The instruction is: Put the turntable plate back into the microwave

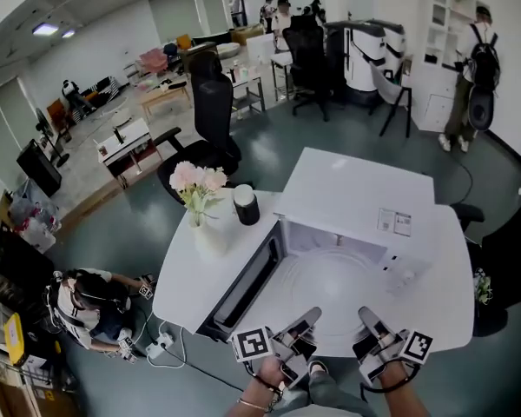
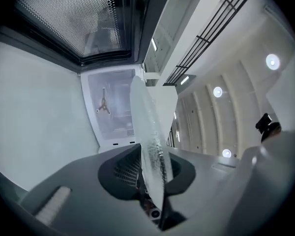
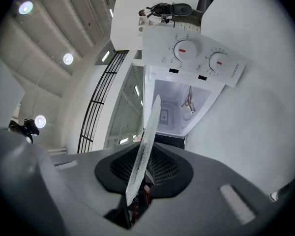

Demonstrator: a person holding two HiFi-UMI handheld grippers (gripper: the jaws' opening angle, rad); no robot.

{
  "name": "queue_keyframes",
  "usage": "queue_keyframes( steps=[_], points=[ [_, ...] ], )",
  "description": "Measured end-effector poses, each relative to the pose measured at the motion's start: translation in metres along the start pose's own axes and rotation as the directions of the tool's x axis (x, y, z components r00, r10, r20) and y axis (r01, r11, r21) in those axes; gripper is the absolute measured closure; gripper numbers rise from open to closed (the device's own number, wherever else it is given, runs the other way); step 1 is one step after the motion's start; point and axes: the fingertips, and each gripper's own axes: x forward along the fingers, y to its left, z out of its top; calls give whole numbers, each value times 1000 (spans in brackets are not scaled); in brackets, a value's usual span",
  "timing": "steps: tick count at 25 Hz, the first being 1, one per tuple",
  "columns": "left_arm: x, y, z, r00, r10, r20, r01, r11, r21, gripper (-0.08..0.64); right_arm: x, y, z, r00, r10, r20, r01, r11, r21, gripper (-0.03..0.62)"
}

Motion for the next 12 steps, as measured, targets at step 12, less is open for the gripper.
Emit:
queue_keyframes(
  steps=[12],
  points=[
    [11, 32, 7, 997, -58, 50, 59, 998, -10, 525, 10, -39, 5, 995, -48, -89, 48, 999, -2, 529]
  ],
)
